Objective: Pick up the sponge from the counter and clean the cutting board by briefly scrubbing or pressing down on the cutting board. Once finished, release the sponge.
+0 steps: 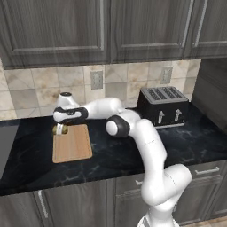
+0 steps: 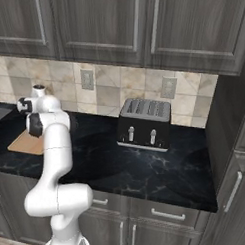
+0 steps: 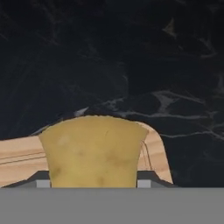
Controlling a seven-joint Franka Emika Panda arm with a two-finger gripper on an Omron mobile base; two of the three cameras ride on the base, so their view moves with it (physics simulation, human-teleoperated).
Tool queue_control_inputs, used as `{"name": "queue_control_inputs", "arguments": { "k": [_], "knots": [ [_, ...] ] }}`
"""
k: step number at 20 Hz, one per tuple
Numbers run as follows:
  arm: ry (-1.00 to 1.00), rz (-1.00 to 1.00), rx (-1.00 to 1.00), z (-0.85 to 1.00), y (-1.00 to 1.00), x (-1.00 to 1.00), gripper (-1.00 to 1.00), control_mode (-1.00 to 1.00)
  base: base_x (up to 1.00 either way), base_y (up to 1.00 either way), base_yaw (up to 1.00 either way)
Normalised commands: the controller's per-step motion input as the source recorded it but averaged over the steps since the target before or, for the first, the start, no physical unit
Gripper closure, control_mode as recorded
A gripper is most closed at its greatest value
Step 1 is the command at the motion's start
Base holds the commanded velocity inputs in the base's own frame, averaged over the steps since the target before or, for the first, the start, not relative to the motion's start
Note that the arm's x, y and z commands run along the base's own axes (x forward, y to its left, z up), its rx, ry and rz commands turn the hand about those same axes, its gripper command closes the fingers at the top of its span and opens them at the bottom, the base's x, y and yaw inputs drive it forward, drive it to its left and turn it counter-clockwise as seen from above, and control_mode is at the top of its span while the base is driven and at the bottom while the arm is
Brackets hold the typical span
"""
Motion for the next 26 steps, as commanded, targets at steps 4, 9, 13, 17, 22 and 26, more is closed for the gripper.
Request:
{"name": "queue_control_inputs", "arguments": {
  "k": [4,9,13,17,22,26],
  "knots": [
    [0.00,0.00,0.00,-0.06,-0.22,0.31,1.00,-1.00,0.00,0.00,0.00],
    [-0.10,0.00,0.00,-0.21,-0.24,-0.15,1.00,-1.00,0.00,0.00,0.00],
    [-0.20,0.00,0.02,-0.33,-0.24,-0.68,1.00,-1.00,0.00,0.00,0.00],
    [-0.15,0.00,0.05,-0.31,-0.24,-0.68,1.00,-1.00,0.00,0.00,0.00],
    [-0.01,-0.03,0.13,-0.27,-0.30,-0.65,1.00,-1.00,0.00,0.00,0.00],
    [0.00,-0.11,0.20,-0.04,-0.35,-0.75,1.00,-1.00,0.00,0.00,0.00]
  ]
}}
